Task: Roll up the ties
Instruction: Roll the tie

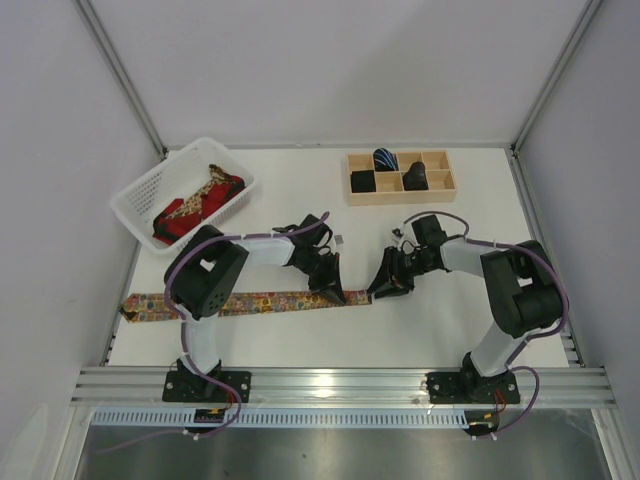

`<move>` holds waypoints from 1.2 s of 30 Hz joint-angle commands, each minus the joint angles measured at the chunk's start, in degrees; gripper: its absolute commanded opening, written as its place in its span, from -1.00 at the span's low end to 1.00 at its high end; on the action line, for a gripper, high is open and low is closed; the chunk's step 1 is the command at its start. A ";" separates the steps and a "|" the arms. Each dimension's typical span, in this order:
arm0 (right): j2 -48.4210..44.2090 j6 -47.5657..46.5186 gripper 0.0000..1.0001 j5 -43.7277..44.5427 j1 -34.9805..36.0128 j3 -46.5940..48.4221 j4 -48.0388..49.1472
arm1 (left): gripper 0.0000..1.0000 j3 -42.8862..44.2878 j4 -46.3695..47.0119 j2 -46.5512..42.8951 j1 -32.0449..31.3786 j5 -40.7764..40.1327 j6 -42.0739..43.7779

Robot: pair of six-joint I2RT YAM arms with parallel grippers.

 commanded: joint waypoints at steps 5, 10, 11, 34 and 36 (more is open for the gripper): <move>3.44 -3.08 -0.07 0.64 0.65 0.69 0.42 | -0.95 1.57 -0.43 1.61 0.87 -0.81 2.41; 7.83 -4.22 -0.08 0.11 2.76 2.71 1.57 | -0.95 1.31 -0.25 1.78 0.96 -0.80 2.50; 8.45 -4.13 -0.10 0.11 3.02 2.98 2.09 | -0.95 1.31 -0.34 1.87 1.04 -0.80 2.58; 8.54 -5.98 -0.14 4.59 1.53 3.33 0.42 | -0.96 0.96 -0.60 1.96 1.04 -1.07 3.46; 9.86 -5.98 -0.15 4.16 1.88 4.29 0.69 | -0.96 1.22 -0.95 2.22 1.13 -1.07 3.55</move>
